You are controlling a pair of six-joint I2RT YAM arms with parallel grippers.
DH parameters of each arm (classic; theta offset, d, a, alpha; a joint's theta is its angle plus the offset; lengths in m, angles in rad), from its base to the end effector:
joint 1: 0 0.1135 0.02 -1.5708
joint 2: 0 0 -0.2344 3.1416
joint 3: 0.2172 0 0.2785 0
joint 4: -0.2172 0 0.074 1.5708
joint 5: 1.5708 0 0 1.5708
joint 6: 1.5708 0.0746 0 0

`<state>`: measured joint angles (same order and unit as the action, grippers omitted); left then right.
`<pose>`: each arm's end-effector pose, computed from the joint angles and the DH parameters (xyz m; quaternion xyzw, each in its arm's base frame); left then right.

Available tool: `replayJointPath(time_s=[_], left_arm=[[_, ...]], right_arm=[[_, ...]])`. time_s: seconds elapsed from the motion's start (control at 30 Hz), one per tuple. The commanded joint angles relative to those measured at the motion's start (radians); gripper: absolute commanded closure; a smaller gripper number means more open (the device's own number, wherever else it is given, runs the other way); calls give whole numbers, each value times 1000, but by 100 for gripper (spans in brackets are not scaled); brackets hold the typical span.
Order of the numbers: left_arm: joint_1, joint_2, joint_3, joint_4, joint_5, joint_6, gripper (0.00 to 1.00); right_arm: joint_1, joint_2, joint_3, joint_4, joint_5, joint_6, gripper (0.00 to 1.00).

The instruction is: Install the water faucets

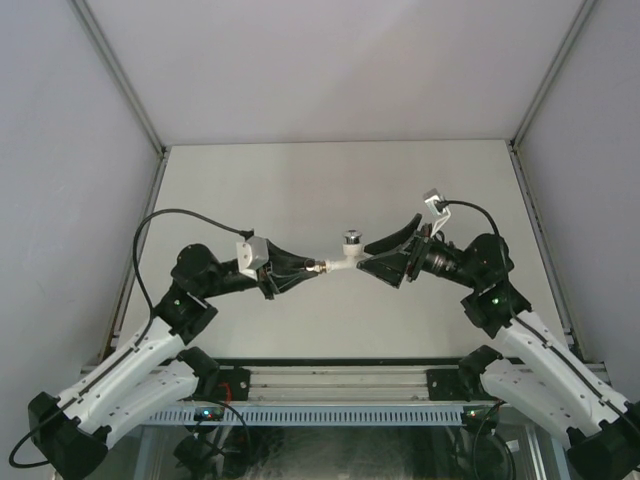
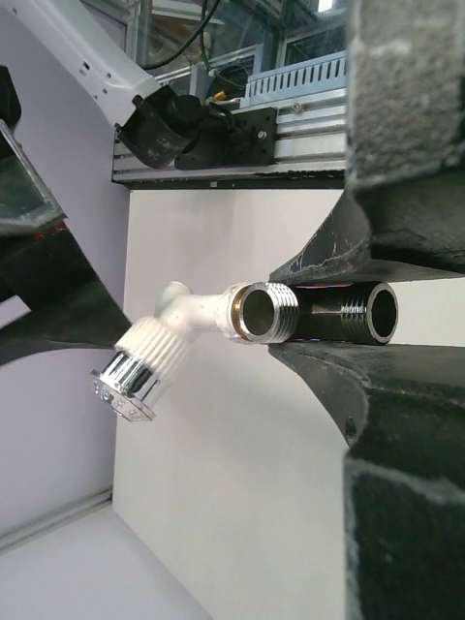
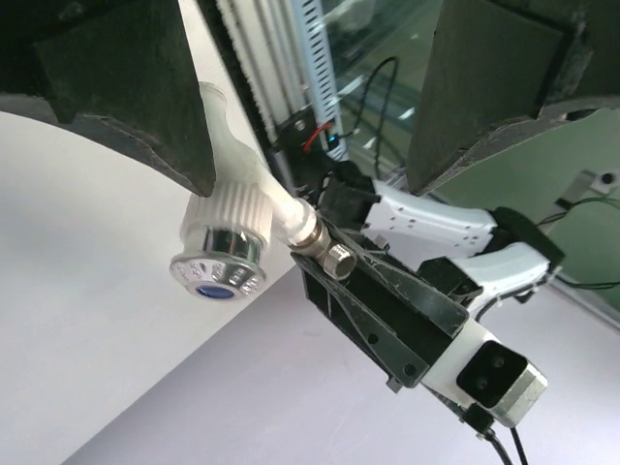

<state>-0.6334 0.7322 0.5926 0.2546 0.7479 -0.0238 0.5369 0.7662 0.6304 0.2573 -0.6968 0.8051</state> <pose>0.1724 -0.1896 0.3066 0.4460 0.5089 -0.4543 0.5794 0.1980 0.1736 0.3146 -0.1700 0.6516 0.6148 0.4105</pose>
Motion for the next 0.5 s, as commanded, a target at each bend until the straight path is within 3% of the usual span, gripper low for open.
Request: replayJointPath(time_s=[0.0, 0.23, 0.47], left_arm=[[3, -3, 5, 40, -52, -39, 100], [3, 2, 11, 100, -32, -115, 100], [3, 14, 53, -2, -57, -118, 100]], right_arm=[[10, -48, 51, -67, 131, -185, 20], [14, -69, 51, -138, 213, -346, 16], [84, -166, 34, -173, 210, -970, 10]])
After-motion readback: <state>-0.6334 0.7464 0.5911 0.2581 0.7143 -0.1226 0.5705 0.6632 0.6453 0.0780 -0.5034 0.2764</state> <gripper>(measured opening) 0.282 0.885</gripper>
